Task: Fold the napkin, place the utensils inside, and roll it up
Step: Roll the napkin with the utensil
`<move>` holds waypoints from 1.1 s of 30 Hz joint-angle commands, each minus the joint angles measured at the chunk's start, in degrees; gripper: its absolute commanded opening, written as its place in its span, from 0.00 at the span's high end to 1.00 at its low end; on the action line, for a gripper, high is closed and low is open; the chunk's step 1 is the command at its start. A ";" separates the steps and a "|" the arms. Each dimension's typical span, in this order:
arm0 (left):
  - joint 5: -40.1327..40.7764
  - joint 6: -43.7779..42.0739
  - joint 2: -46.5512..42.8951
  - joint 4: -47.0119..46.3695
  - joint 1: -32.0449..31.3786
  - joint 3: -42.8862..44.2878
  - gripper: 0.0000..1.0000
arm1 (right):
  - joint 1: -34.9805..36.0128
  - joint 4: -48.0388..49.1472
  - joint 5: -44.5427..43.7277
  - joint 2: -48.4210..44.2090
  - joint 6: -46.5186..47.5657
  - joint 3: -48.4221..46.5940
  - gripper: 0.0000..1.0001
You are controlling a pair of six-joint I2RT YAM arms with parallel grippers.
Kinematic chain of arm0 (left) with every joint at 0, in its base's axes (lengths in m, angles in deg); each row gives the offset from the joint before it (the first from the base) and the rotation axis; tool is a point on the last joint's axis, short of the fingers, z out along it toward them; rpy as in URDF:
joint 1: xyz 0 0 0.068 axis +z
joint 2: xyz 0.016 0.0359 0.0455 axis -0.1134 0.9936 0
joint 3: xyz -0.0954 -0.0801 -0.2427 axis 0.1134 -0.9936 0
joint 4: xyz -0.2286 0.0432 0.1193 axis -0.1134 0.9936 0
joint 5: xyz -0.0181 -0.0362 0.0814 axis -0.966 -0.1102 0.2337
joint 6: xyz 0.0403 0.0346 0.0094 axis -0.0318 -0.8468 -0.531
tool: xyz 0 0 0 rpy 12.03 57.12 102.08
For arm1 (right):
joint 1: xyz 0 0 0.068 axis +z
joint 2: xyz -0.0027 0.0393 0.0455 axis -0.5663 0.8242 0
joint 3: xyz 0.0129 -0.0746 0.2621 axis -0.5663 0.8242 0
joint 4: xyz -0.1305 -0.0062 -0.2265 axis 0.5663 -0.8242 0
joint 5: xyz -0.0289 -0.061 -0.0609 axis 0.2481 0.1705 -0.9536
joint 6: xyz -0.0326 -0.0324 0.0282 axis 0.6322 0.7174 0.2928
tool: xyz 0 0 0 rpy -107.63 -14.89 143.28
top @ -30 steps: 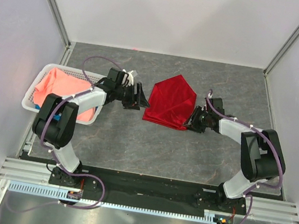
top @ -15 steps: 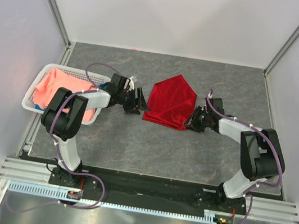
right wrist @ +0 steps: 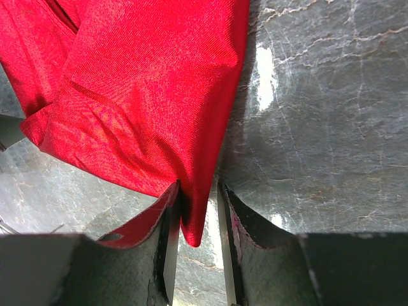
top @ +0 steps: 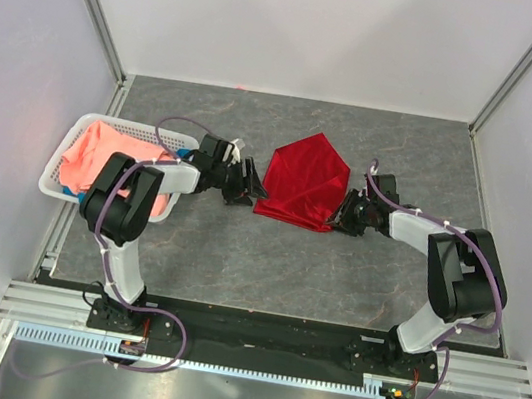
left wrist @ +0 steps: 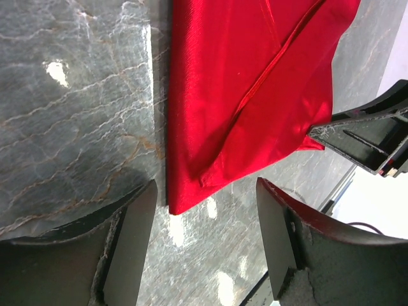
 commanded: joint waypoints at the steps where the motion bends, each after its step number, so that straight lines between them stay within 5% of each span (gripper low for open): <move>1: 2.46 0.78 2.91 0.48 -0.62 0.05 0.31 | -0.04 -0.16 -1.08 1.00 0.29 -0.17 0.63; 10: 2.46 1.13 4.40 1.19 -2.11 -0.74 0.48 | -0.13 -0.16 -1.08 0.83 0.29 -0.35 0.63; 24: -0.09 0.96 5.63 1.54 -2.81 0.49 0.89 | -0.13 -0.33 -1.43 0.21 0.65 -1.05 0.63; 26: -0.88 0.96 5.90 1.54 -2.73 0.84 0.98 | -0.04 -0.59 -1.61 0.04 1.00 -1.31 0.61; 33: -4.48 1.40 5.99 3.91 -2.55 2.86 0.98 | -0.04 -8.58 -9.77 -8.83 6.88 -2.98 0.40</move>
